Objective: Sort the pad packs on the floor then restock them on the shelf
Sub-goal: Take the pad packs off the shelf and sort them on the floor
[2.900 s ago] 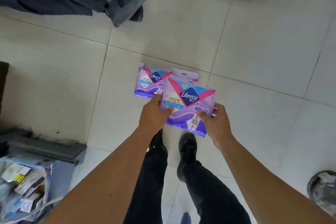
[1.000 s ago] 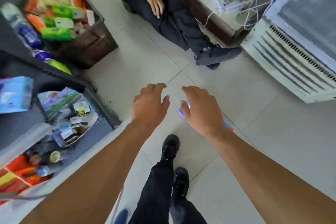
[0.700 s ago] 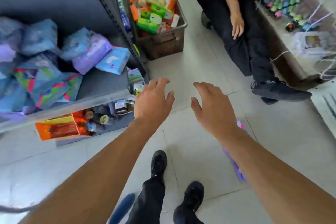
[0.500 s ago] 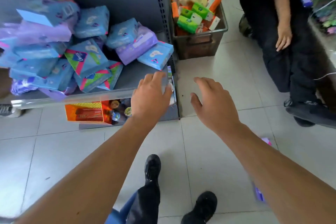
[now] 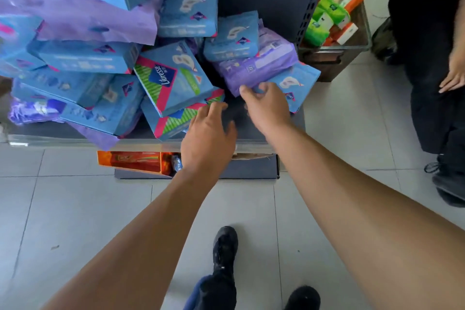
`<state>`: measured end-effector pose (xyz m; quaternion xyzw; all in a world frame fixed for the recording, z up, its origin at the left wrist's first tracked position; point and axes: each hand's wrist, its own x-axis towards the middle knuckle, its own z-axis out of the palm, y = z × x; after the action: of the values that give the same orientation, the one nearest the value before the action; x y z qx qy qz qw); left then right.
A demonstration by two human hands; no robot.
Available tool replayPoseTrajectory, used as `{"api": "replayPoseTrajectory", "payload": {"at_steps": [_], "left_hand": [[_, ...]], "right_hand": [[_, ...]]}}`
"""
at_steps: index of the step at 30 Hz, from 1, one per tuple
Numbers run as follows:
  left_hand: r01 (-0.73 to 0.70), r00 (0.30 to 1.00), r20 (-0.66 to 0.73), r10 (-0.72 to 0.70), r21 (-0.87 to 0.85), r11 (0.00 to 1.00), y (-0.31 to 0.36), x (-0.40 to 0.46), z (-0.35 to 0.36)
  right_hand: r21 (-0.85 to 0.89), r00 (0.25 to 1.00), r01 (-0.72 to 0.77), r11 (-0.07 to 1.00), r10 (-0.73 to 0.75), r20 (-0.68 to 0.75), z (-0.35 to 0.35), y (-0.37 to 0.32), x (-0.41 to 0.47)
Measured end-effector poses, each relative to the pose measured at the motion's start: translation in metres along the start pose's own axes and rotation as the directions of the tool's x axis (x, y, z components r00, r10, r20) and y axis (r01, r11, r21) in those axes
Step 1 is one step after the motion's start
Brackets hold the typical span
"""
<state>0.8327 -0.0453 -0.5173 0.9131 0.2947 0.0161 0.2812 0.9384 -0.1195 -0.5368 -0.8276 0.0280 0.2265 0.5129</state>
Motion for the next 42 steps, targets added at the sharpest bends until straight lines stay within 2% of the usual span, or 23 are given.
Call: {"api": "replayPoseTrajectory", "payload": {"at_steps": [5,8,11,18,20,23,27,29,31,33,34,35,36,37,40,42], "left_hand": [[-0.041,0.999,0.011,0.041,-0.014,0.999,-0.013,0.013,0.003],[-0.066,0.998,0.002,0.066,-0.026,0.997,-0.017,0.015,0.006],[-0.08,0.997,-0.009,0.08,-0.019,0.997,-0.018,0.014,0.007],[-0.104,0.994,-0.039,0.1,-0.122,0.987,-0.013,0.011,0.008],[-0.089,0.995,-0.072,0.075,-0.205,0.975,-0.011,0.013,0.007],[-0.045,0.994,-0.105,0.003,-0.396,0.917,0.002,0.011,0.004],[-0.101,0.981,-0.192,0.007,-0.483,0.87,0.028,0.003,-0.003],[-0.036,0.995,-0.09,-0.029,-0.638,0.769,0.045,-0.005,-0.008],[0.134,0.99,0.131,-0.043,-0.838,0.529,0.062,-0.011,-0.014],[0.312,0.94,0.333,0.067,-0.924,0.221,0.072,-0.014,-0.021],[0.378,0.907,0.388,0.162,-0.921,0.092,0.076,-0.014,-0.024],[0.427,0.878,0.415,0.237,-0.904,0.003,0.078,-0.016,-0.028],[0.471,0.854,0.444,0.272,-0.881,-0.039,0.081,-0.019,-0.03],[0.505,0.835,0.481,0.269,-0.863,-0.024,0.084,-0.024,-0.031],[0.57,0.773,0.6,0.208,-0.8,0.19,0.095,-0.039,-0.02],[0.588,0.751,0.641,0.16,-0.758,0.282,0.104,-0.047,-0.006]], "right_hand": [[0.109,0.975,-0.195,0.975,0.205,-0.09,0.031,-0.007,0.034],[0.196,0.962,-0.214,0.957,0.241,-0.126,0.04,-0.005,0.041],[0.166,0.964,-0.193,0.967,0.218,-0.15,0.04,-0.008,0.041],[0.27,0.994,-0.026,0.963,0.053,-0.093,0.01,0.0,0.021],[0.274,0.998,0.041,0.961,-0.024,-0.064,0.0,0.004,0.014],[0.089,0.977,0.199,0.976,-0.19,-0.101,-0.017,0.01,-0.002],[-0.095,0.895,0.411,0.907,-0.421,-0.145,-0.046,0.02,-0.034],[-0.172,0.824,0.532,0.829,-0.554,-0.12,-0.061,0.028,-0.053],[-0.313,0.724,0.633,0.707,-0.685,-0.082,-0.075,0.041,-0.067],[-0.469,0.621,0.688,0.554,-0.784,-0.014,-0.092,0.055,-0.076],[-0.52,0.577,0.703,0.485,-0.817,0.019,-0.102,0.061,-0.081],[-0.555,0.546,0.709,0.435,-0.837,0.043,-0.112,0.068,-0.086],[-0.576,0.527,0.712,0.402,-0.848,0.06,-0.122,0.074,-0.09],[-0.588,0.516,0.715,0.378,-0.853,0.078,-0.133,0.08,-0.093],[-0.572,0.511,0.749,0.334,-0.841,0.178,-0.165,0.103,-0.107],[-0.508,0.569,0.754,0.417,-0.801,0.187,-0.188,0.124,-0.122]]}}
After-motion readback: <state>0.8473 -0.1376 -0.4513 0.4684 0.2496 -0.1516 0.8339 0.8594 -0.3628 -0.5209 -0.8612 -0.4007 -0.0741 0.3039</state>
